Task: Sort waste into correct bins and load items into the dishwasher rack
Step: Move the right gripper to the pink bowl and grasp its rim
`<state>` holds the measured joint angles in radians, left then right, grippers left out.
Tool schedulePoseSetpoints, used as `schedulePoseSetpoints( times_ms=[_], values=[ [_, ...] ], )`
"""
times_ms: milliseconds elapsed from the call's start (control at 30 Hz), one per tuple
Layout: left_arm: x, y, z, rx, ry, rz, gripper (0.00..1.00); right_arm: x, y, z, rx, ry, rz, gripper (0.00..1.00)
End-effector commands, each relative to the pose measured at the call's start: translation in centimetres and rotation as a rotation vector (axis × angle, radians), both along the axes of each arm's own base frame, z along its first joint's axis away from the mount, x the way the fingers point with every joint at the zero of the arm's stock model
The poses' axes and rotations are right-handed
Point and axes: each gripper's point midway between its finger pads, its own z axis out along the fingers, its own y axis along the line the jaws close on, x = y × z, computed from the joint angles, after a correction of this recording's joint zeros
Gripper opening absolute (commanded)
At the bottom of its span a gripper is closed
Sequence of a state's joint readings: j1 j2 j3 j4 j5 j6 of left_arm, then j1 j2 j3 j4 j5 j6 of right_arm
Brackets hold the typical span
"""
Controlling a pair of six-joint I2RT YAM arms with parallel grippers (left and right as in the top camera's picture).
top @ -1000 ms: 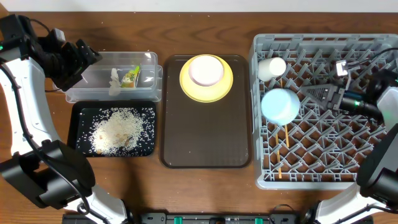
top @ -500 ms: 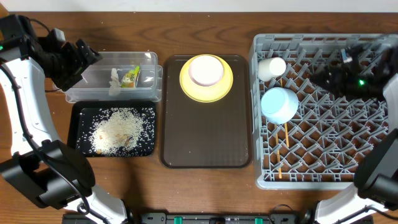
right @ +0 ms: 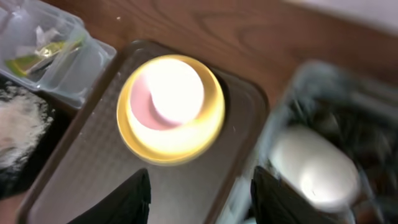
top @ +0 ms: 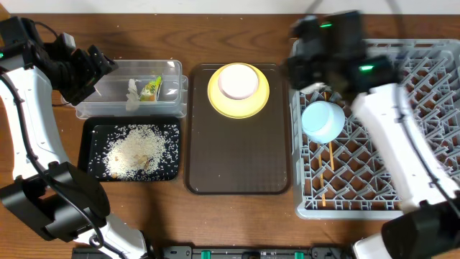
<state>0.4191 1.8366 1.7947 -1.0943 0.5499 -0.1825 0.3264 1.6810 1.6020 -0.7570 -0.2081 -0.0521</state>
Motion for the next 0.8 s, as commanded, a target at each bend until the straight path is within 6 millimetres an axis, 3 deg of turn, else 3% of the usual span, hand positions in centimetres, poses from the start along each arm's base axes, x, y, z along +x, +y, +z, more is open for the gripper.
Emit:
schedulePoseSetpoints(
  times_ms=[0,100,200,300,533,767],
  values=[
    [-0.1,0.2,0.1,0.005,-0.003,-0.001,0.91,1.2,2.4,-1.3,-0.156,-0.092,-0.014,0.53],
    [-0.1,0.2,0.1,0.005,-0.003,-0.001,0.91,1.5,5.6,-2.3,-0.186,-0.136,0.074,0.54],
    [-0.1,0.2,0.1,0.005,-0.003,-0.001,0.91,1.6,8.6,-4.7,-0.216,-0.151,0.160,0.54],
    [-0.1,0.2,0.1,0.005,-0.003,-0.001,0.91,2.1,10.4,-7.7,-0.230,-0.133,0.194,0.37],
    [-0.1,0.1,0.1,0.005,-0.003,-0.001,0.91,2.2,12.6,-14.2,-0.248,-0.050,0.231,0.36],
    [-0.1,0.2,0.1,0.005,-0.003,-0.001,0.91,1.8,13.6,-16.2,-0.258,-0.030,0.254,0.36]
  ],
)
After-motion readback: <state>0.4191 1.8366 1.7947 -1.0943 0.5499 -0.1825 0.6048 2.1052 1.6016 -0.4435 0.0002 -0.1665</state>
